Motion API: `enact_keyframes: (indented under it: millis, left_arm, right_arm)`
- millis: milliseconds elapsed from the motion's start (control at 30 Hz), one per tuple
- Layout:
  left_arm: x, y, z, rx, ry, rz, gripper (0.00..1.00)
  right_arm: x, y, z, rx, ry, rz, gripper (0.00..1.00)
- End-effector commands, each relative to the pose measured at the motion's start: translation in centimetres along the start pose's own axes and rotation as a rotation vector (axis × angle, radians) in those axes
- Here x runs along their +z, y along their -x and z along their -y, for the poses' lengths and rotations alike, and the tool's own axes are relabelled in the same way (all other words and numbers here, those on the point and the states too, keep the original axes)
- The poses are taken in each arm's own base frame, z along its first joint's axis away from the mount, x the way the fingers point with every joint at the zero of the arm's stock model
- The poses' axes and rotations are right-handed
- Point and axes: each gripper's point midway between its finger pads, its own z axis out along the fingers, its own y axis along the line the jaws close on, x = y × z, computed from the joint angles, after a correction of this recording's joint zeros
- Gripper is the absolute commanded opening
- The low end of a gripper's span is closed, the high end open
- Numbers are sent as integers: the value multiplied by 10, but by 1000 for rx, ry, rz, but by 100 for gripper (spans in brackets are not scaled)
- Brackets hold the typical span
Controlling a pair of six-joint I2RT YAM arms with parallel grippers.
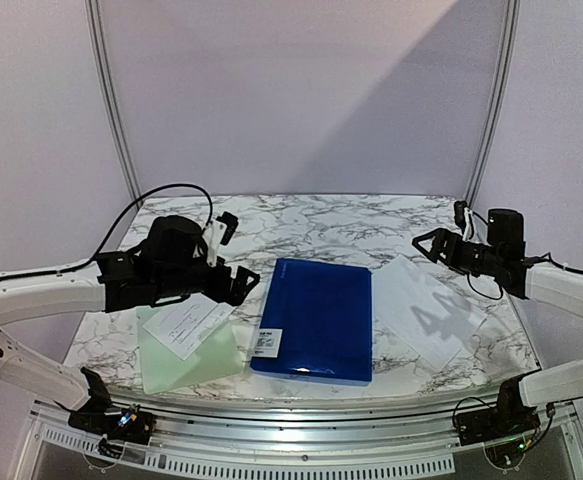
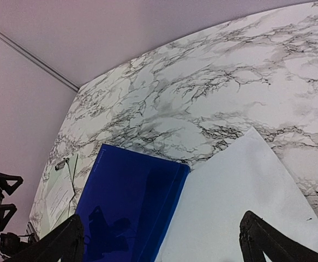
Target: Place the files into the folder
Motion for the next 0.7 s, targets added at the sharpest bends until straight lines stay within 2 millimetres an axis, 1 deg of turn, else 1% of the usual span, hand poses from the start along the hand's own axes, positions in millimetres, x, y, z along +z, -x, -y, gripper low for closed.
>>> enact_keyframes:
  millis: [0,67,167,233,467,667]
  left_arm:
    - [3,-18,17,58,-30,-27,97]
    - [1,-22,27,87,-38,-36,98]
    - [-5,-23,41,126,-48,-33,98]
    - [-7,-27,45,143,-45,-35,98]
    - [1,-47,41,125,-16,-78,97]
    - [5,-61,42,116,-33,-89,97]
  right_arm:
    - [2,-14,9,58,-25,-69,99]
    - [5,-21,11,75,-16,-101,99]
    - [8,-33,3,102,53,-162,99]
    - [11,-40,-4,123,107,-199,99]
    - [20,-75,-19,143,168,-301,99]
    - [25,-96,-37,138,231,-341,99]
